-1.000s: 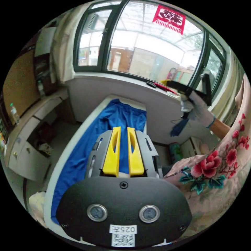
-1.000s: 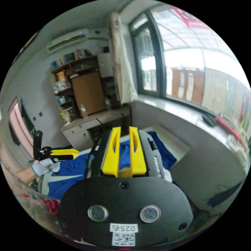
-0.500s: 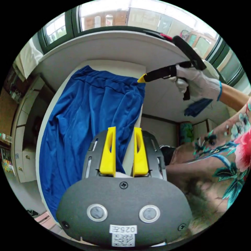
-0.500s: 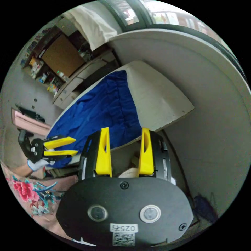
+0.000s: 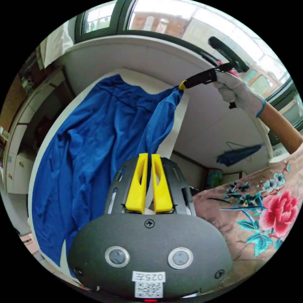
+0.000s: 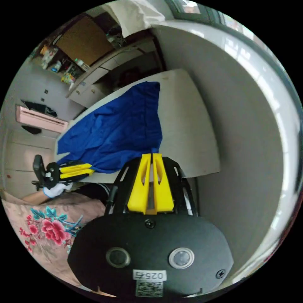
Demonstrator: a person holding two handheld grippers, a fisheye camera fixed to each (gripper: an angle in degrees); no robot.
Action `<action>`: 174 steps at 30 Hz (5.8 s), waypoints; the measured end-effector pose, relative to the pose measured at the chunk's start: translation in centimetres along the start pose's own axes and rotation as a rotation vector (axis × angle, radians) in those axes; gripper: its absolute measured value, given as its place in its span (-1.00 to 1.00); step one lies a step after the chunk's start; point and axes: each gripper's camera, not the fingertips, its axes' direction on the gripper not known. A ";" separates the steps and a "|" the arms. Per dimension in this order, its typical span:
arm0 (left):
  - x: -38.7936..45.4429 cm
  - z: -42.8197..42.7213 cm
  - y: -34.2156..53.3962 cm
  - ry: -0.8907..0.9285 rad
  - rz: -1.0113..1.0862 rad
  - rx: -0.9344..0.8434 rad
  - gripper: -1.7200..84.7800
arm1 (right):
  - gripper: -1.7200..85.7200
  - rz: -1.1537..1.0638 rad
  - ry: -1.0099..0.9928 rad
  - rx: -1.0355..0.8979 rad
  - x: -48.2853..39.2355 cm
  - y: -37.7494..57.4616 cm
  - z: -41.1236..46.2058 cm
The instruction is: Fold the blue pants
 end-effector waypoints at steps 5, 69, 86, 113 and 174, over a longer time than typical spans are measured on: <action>2.5 5.3 -1.2 0.124 0.216 -0.170 -0.98 | -0.98 0.012 0.076 -0.207 3.3 -1.3 5.5; -12.1 12.4 -37.1 0.129 0.646 -0.610 -0.92 | -0.69 0.474 -0.239 0.202 16.1 6.7 13.5; -10.6 7.4 -36.8 -0.047 0.613 -0.364 -0.99 | -0.89 0.624 -0.252 0.287 12.1 5.1 13.3; -25.6 -21.8 3.2 0.090 -0.632 0.287 -0.89 | -0.86 0.428 0.327 0.125 4.3 -0.9 14.9; -24.9 -41.0 38.3 0.068 -1.932 0.693 -0.99 | -0.93 0.421 -0.422 0.215 16.3 -2.3 -14.5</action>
